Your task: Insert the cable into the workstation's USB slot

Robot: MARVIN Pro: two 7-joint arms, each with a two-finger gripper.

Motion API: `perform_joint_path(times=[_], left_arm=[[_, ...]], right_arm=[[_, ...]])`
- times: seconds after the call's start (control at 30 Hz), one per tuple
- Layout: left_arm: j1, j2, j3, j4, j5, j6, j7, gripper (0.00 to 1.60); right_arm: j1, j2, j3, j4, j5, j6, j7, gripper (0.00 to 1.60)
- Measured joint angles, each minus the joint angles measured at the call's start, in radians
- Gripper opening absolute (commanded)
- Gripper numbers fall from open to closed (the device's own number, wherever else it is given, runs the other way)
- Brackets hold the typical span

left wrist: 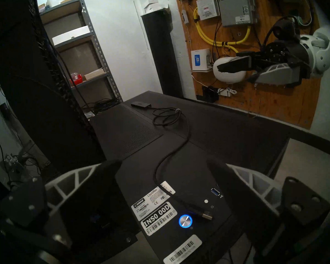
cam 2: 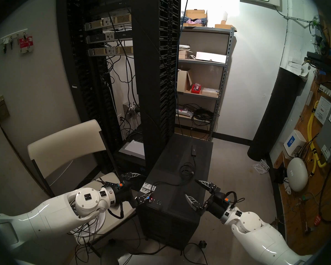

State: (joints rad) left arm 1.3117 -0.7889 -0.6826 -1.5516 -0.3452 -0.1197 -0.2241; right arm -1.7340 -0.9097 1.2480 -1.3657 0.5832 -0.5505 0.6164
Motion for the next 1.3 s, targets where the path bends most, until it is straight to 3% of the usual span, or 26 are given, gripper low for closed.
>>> perform_joint_path(times=[0.37,0.63,0.87,1.03,1.3], left_arm=[[-0.057,-0.017,0.025,0.078,0.167,-0.154,-0.067,1.60],[-0.094,-0.020,0.028,0.103,0.294,-0.277,-0.091,1.49],[-0.146,-0.032,0.045,0.159,0.480,-0.390,-0.097,1.43],[-0.181,-0.050,0.068,0.216,0.635,-0.478,-0.071,1.22],[-0.226,-0.082,0.079,0.285,0.829,-0.600,-0.003,1.32]], right_arm=[[0.000,0.000,0.000,0.000,0.000,0.000,0.000,1.60],[0.000,0.000,0.000,0.001,0.000,0.000,0.000,1.60],[0.000,0.000,0.000,0.002,0.000,0.000,0.000,1.60],[0.000,0.000,0.000,0.002,0.000,0.000,0.000,1.60],[0.000,0.000,0.000,0.002,0.000,0.000,0.000,1.60]])
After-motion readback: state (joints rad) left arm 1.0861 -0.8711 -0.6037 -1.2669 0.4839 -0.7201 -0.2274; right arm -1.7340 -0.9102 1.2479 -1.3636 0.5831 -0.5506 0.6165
